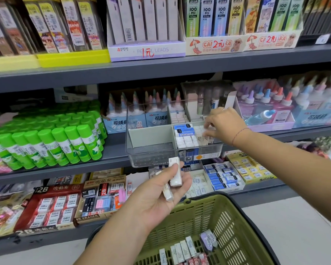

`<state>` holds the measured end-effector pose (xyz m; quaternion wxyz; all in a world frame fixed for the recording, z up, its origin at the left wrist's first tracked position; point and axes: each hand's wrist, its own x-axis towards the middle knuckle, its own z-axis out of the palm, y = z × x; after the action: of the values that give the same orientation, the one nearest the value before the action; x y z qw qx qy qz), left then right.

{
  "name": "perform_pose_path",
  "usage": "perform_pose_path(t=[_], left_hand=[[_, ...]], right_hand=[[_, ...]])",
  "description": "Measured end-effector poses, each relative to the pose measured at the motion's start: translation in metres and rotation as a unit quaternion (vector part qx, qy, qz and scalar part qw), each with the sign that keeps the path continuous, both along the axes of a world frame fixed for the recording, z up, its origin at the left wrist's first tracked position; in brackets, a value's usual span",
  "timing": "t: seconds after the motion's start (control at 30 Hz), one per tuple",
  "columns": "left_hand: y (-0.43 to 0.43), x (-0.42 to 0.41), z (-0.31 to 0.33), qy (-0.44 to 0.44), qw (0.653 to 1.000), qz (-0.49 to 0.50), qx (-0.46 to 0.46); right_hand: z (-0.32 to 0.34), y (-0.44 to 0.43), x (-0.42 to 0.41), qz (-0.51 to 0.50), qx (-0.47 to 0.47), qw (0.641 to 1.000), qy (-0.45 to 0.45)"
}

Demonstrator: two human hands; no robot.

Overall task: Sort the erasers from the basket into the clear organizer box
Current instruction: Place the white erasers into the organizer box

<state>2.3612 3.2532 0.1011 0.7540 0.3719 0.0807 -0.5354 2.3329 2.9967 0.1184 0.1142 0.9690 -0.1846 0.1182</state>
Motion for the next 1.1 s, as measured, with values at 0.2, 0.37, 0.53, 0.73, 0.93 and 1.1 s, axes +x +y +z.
perform_pose_path(t=[0.2, 0.37, 0.53, 0.73, 0.93, 1.1], left_hand=[[0.001, 0.0, -0.001, -0.108, 0.993, -0.014, 0.033], [0.0, -0.005, -0.004, -0.191, 0.981, -0.006, 0.042], [-0.001, -0.004, -0.004, -0.12, 0.993, 0.023, 0.009], [0.0, 0.0, -0.002, -0.104, 0.994, 0.029, 0.02], [0.001, -0.003, -0.002, -0.112, 0.993, 0.0, 0.044], [0.002, 0.001, -0.004, -0.139, 0.979, -0.023, 0.146]], right_hand=[[0.014, 0.077, -0.026, 0.107, 0.465, 0.869, -0.135], [0.008, 0.112, -0.039, 0.089, 0.694, 0.714, -0.03], [-0.007, 0.12, -0.048, 0.028, 0.808, 0.584, -0.065], [-0.012, 0.134, -0.048, 0.009, 0.758, 0.636, -0.142], [-0.015, 0.135, -0.042, 0.038, 0.681, 0.707, -0.186], [0.019, 0.078, -0.038, 0.037, 0.603, 0.768, -0.215]])
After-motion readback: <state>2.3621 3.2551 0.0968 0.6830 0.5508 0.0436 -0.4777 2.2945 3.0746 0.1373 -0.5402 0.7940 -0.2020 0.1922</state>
